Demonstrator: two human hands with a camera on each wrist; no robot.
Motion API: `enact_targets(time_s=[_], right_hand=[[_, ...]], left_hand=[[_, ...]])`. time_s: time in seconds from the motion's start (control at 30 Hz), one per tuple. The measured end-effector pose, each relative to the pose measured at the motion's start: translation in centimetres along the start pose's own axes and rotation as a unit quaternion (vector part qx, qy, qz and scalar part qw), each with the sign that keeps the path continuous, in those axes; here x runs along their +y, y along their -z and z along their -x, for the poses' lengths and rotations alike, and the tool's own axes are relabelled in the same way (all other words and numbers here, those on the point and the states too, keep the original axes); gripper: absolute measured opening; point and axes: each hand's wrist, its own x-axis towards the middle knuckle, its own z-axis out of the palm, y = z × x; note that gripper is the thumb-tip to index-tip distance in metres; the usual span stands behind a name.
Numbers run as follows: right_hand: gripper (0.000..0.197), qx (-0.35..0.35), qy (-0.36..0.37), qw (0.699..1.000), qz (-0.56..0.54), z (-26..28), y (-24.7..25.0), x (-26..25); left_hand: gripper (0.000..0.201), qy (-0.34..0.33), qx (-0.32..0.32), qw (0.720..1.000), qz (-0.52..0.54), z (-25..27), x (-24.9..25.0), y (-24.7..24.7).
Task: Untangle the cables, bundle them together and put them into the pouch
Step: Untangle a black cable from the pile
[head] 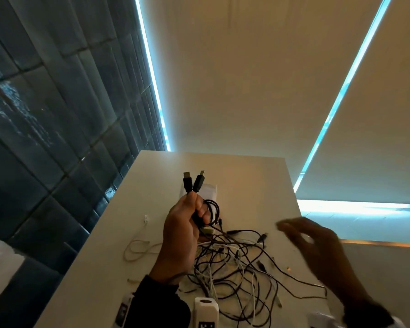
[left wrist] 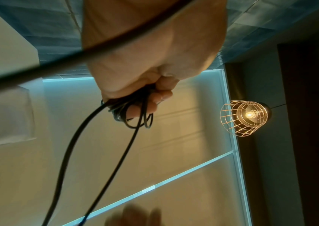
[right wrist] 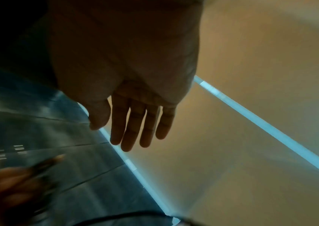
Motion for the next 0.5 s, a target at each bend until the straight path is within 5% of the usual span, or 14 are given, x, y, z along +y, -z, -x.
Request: enact_targets(time_s=[0.1,0.17,0.3,0.5], right_hand=[[0.035,-0.102,0.089,0.99,-0.047,-0.6,-3.6,-4.5],[0.025,-0.133,0.113,0.984,-0.039,-0.6,-5.6,-5.4],[0.005,-0.111,0.131,0.981,-0.094,-0.3,-6.5,-5.3],[0.029,-0.006,0.033,0.997,-0.076,0.0,-1.3,-1.8]], left_hand=[[0.037,0.003,-0.004,1.0,-0.03,0.3,-0.1,-0.6],[0.037,0.002,-0.005,0.998,-0.055,0.5,-0.2,-0.7],[0.037,0.012,-0.008,0.997,-0.075,0.6,-0.6,-0.2],[0.045,0.029,0.005,0.991,-0.131,0.1,0.1,0.9]])
